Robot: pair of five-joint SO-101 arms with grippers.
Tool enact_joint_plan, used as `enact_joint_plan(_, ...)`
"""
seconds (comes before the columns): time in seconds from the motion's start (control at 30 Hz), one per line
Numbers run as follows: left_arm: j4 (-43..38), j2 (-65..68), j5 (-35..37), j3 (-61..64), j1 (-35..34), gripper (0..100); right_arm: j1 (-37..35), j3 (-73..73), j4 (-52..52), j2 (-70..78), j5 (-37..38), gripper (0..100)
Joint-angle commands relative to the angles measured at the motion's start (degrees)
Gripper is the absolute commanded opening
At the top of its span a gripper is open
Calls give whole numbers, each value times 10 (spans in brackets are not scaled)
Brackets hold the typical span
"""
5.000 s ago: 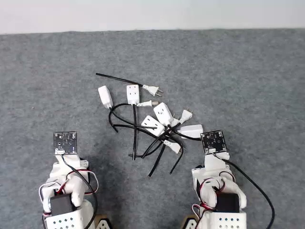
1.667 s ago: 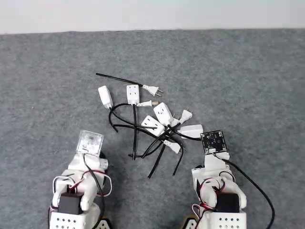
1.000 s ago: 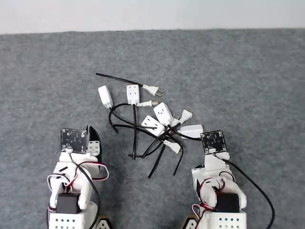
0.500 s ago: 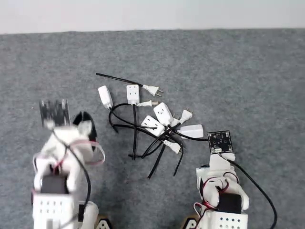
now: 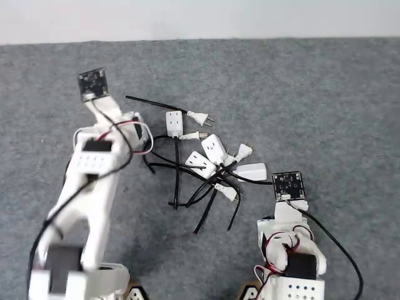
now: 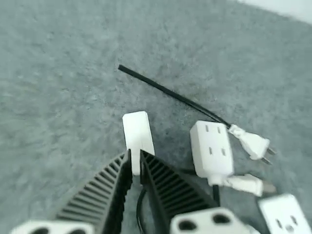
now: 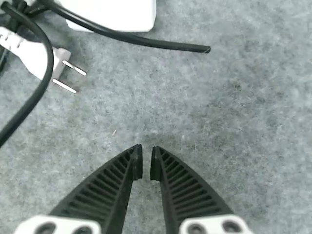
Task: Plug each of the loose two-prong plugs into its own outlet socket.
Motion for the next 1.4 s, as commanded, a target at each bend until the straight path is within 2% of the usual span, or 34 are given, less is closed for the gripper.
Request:
enact_joint_plan(0.0,-18,91,7,-96,11,30,7,9,0,-6,-2,39)
enact_joint_plan(0.23,-18,169,8,-138,32,28,7,10,0,-6,-2,39)
enact_joint_plan(1.03,-18,191,8,-146,47,28,8,10,1,-6,-2,39)
enact_joint_plan(1.37,-20,186,8,-147,89,28,8,10,1,-6,-2,39)
